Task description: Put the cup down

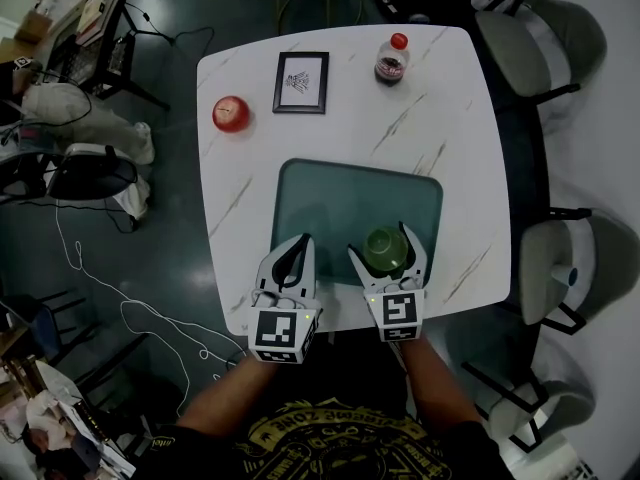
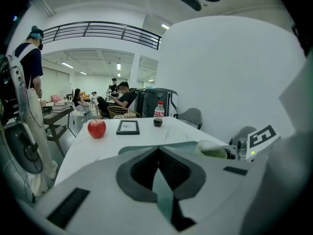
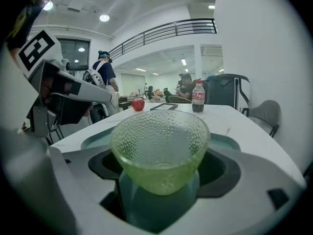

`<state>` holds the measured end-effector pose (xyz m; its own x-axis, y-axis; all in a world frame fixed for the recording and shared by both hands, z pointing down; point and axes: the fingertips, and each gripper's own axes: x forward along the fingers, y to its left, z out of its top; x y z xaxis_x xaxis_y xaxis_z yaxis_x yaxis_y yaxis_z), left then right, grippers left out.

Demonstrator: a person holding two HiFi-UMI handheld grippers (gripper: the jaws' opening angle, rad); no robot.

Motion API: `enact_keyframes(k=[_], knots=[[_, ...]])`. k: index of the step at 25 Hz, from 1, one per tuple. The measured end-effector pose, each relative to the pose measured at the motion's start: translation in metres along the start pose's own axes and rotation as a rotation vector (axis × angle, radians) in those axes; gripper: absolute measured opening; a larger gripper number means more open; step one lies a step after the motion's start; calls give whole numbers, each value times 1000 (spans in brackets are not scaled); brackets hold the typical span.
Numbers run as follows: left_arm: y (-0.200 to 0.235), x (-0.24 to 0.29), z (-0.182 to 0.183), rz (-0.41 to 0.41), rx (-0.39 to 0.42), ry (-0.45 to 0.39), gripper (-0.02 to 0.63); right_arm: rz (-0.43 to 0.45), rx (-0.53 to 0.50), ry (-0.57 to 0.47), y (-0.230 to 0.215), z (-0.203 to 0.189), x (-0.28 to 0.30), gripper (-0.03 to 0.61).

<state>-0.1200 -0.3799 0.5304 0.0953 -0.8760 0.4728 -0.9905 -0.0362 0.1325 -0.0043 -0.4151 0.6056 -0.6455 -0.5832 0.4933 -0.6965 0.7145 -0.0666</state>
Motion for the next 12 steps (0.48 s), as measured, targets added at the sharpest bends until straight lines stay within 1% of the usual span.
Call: enact_keyframes(k=[6, 12], knots=[[-5, -9, 3, -20, 0, -17, 9, -28, 18, 5, -2, -2, -16, 425], [-15, -26, 11, -56, 11, -57, 9, -75, 34, -36, 1, 10, -43, 425]])
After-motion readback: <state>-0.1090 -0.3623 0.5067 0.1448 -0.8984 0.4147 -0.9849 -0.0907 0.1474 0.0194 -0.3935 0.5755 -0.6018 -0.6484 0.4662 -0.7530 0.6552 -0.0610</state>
